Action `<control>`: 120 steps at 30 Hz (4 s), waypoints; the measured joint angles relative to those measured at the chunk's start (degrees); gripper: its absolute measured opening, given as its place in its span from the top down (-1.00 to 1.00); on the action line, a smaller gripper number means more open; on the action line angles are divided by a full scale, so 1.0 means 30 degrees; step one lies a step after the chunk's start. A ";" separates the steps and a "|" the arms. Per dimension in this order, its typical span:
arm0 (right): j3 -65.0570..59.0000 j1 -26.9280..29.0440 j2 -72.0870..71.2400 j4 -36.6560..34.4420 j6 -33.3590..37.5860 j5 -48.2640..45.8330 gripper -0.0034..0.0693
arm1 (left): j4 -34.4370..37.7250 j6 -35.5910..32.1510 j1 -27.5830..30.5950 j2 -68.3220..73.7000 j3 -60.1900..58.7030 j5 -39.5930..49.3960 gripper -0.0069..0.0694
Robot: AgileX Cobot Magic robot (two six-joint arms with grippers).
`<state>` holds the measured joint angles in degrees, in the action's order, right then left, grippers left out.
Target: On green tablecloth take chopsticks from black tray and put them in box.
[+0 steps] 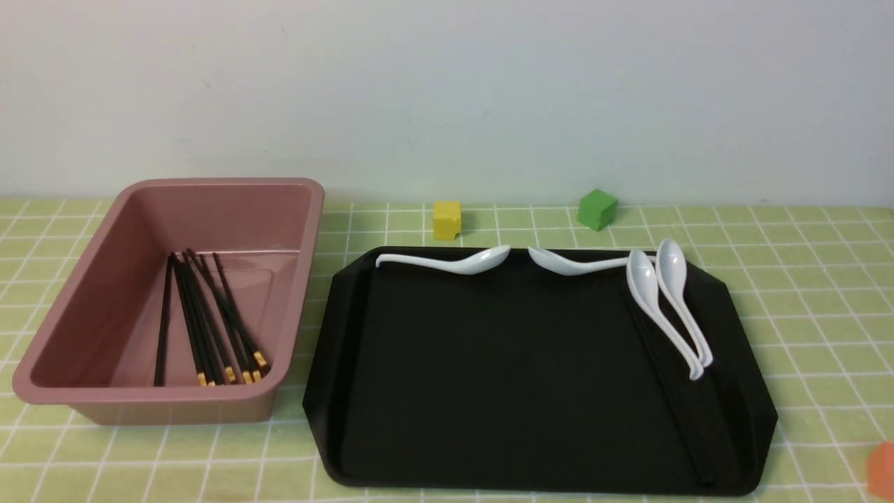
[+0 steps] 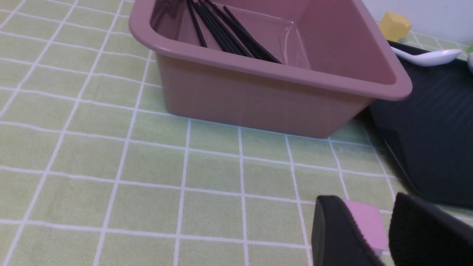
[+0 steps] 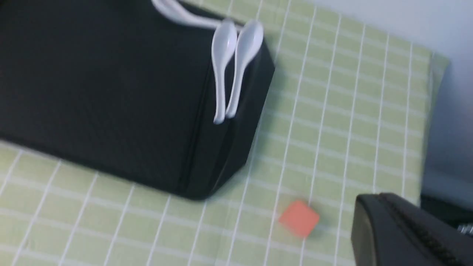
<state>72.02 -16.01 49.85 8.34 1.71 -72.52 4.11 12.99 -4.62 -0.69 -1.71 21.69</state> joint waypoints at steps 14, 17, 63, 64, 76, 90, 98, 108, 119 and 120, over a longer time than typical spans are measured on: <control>-1.7446 0.0000 -0.9004 0.0020 -0.3012 1.7873 0.87 | 0.0000 0.0000 0.0000 0.0000 0.0000 0.0000 0.19; -1.8457 0.0000 -0.9146 0.0020 -0.3118 2.0406 0.86 | 0.0000 0.0000 0.0000 0.0000 0.0000 0.0000 0.19; -2.4097 0.0655 -1.4713 -0.1703 -0.3169 2.0718 0.71 | 0.0000 0.0000 0.0000 0.0000 0.0000 0.0000 0.19; -2.4309 0.0842 -1.4910 -0.1703 -0.3169 2.0653 0.70 | 0.0000 0.0000 0.0000 0.0000 0.0000 0.0000 0.19; -2.4444 0.4544 -1.6805 -0.1733 -0.3169 1.7656 0.65 | 0.0000 0.0000 0.0000 0.0000 0.0000 0.0000 0.19; -2.4381 0.4792 -1.6805 -0.1776 -0.3169 1.7257 0.62 | 0.0000 0.0000 0.0000 0.0000 0.0000 0.0000 0.19; -2.4381 0.4792 -1.6805 -0.1776 -0.3169 1.7257 0.60 | 0.0000 0.0000 0.0000 0.0000 0.0000 0.0000 0.19; -2.4381 0.4792 -1.6805 -0.1776 -0.3169 1.7257 0.56 | 0.0000 0.0000 0.0000 0.0000 0.0000 0.0000 0.19; -2.4375 0.4792 -1.6805 -0.1776 -0.3169 1.7257 0.52 | 0.0000 0.0000 0.0000 0.0000 0.0000 0.0000 0.19; -2.4375 0.4792 -1.6805 -0.1776 -0.3169 1.7257 0.51 | 0.0000 0.0000 0.0000 0.0000 0.0000 0.0000 0.19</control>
<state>-1.10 -1.63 -0.56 3.01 -7.80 -20.74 4.11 12.99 -4.62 -0.69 -1.71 21.69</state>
